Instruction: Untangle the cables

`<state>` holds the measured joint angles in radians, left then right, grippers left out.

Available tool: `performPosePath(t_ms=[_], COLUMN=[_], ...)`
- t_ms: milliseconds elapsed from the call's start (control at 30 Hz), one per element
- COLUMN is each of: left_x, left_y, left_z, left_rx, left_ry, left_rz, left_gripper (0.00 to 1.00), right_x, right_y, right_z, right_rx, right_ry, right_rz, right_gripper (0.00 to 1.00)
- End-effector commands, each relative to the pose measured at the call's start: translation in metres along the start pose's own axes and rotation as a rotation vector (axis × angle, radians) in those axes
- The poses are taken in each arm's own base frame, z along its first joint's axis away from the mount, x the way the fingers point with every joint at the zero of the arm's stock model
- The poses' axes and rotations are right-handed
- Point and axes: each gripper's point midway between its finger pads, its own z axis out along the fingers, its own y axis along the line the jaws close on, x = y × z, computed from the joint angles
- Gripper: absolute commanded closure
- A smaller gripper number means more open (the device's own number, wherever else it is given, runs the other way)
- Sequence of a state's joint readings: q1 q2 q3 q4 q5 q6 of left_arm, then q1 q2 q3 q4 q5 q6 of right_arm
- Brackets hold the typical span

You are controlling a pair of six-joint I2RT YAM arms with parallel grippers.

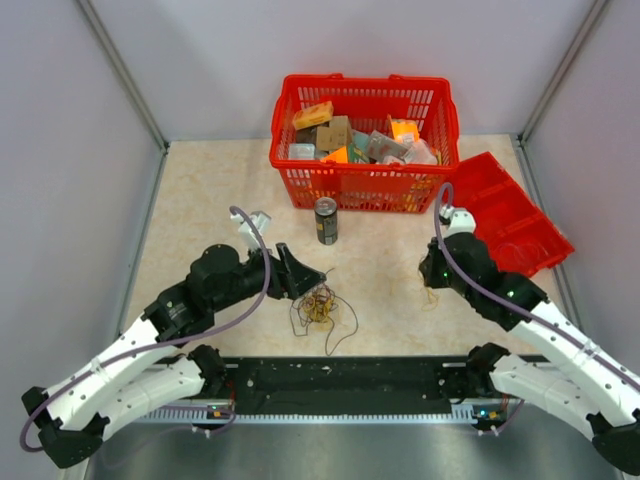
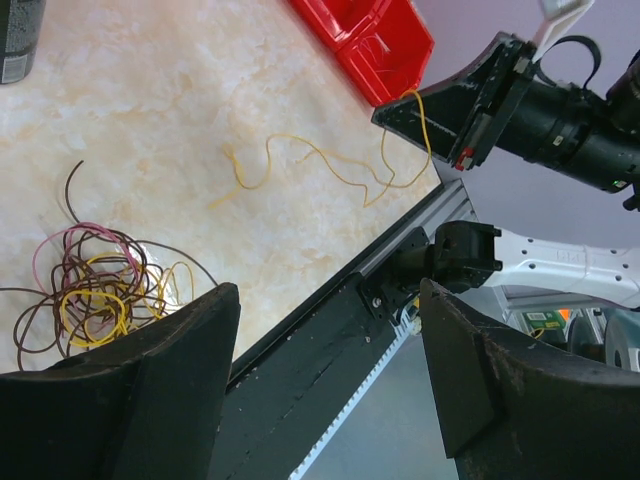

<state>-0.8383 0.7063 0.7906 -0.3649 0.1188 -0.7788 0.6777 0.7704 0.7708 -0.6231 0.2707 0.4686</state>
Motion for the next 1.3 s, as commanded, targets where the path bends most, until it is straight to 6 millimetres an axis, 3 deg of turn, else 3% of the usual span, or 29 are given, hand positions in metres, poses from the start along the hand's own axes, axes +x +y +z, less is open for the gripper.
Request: performPosePath(t_ms=[0, 133, 233, 267, 333, 400, 467, 567, 800, 1033, 1133, 1267], left_x=[-0.003, 0.002, 0.001, 0.000, 0.001, 0.001, 0.001, 0.002, 0.002, 0.003, 0.006, 0.009], left_y=[0.002, 0.002, -0.001, -0.003, -0.003, -0.001, 0.001, 0.005, 0.002, 0.003, 0.003, 0.003], left_z=[0.001, 0.009, 0.011, 0.009, 0.006, 0.002, -0.001, -0.003, 0.002, 0.005, 0.005, 0.002], left_rx=[0.001, 0.013, 0.024, 0.029, 0.031, 0.028, 0.018, 0.010, 0.016, 0.017, 0.025, 0.029], left_ry=[-0.025, 0.000, 0.007, 0.003, -0.001, -0.011, -0.020, -0.023, -0.010, -0.009, -0.001, 0.004], left_rz=[0.010, 0.006, 0.005, 0.006, 0.003, 0.004, 0.003, 0.006, 0.016, 0.010, 0.001, -0.010], left_gripper=[0.23, 0.23, 0.24, 0.24, 0.24, 0.24, 0.24, 0.23, 0.23, 0.23, 0.23, 0.23], right_x=[0.018, 0.034, 0.049, 0.056, 0.070, 0.082, 0.087, 0.080, 0.067, 0.073, 0.094, 0.118], right_y=[-0.023, -0.026, -0.015, -0.010, -0.001, 0.006, 0.004, -0.003, -0.008, 0.028, 0.003, -0.015], right_z=[0.002, 0.026, 0.048, 0.055, 0.064, 0.068, 0.067, 0.061, 0.049, 0.065, 0.080, 0.086], right_rx=[0.128, 0.202, 0.196, 0.188, 0.151, 0.112, 0.116, 0.143, 0.172, 0.017, 0.202, 0.329], right_ry=[0.063, 0.168, 0.283, 0.330, 0.404, 0.446, 0.451, 0.394, 0.352, 0.371, 0.421, 0.458], right_rz=[0.050, 0.040, 0.018, 0.013, 0.010, 0.020, 0.030, 0.052, 0.088, 0.158, 0.187, 0.166], right_gripper=[1.00, 0.98, 0.88, 0.83, 0.61, 0.50, 0.33, 0.18, 0.16, 0.11, 0.10, 0.17])
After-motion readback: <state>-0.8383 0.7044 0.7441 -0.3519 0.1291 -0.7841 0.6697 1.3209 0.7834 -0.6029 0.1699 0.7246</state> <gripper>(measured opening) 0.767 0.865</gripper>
